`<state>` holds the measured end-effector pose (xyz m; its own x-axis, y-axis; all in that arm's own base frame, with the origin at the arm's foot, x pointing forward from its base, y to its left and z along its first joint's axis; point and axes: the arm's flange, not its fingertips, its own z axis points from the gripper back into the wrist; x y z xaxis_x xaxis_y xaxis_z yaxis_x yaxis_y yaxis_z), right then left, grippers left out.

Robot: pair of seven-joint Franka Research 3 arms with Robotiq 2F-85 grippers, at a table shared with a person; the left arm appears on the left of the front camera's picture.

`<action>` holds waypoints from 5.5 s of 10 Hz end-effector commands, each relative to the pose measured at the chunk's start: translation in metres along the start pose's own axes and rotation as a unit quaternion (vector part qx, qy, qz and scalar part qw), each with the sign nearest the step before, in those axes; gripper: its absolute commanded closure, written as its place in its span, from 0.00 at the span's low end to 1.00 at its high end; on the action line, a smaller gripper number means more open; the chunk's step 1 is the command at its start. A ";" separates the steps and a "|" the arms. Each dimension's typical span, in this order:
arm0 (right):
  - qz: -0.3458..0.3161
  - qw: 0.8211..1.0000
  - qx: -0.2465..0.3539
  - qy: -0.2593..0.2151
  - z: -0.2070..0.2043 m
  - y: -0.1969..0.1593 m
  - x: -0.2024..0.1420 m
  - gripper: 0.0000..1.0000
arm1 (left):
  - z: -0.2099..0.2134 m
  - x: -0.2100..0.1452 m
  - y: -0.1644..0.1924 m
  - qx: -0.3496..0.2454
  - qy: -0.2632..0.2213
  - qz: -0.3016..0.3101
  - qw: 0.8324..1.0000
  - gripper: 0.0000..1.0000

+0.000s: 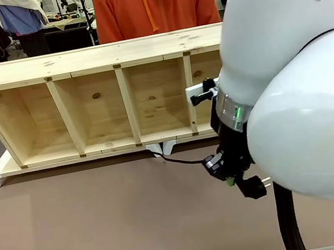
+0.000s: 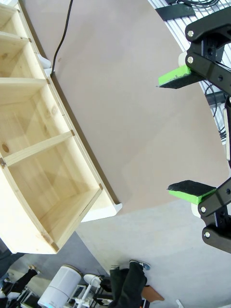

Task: Perform cable management.
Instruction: Pull the grasped Power Cable to the location of the Power Strip.

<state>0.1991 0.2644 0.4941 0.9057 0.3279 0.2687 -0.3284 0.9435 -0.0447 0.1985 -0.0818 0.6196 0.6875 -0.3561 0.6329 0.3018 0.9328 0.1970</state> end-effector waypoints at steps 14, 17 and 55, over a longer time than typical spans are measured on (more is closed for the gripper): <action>-0.211 0.975 -0.056 -0.029 0.008 -0.167 0.091 0.85 | 0.000 0.002 0.000 -0.005 -0.005 -0.001 1.000 0.00; -0.234 0.970 -0.068 -0.014 0.007 -0.194 0.104 0.85 | 0.000 0.002 0.000 -0.005 -0.005 -0.001 1.000 0.00; -0.245 0.960 -0.079 -0.114 -0.029 -0.366 0.269 0.85 | 0.000 0.002 0.000 -0.005 -0.005 -0.001 1.000 0.00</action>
<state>0.5594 0.0088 0.5516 0.8641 -0.1642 0.4758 0.1775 0.9840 0.0173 0.1984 -0.0818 0.6198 0.6872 -0.3561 0.6332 0.3018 0.9328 0.1971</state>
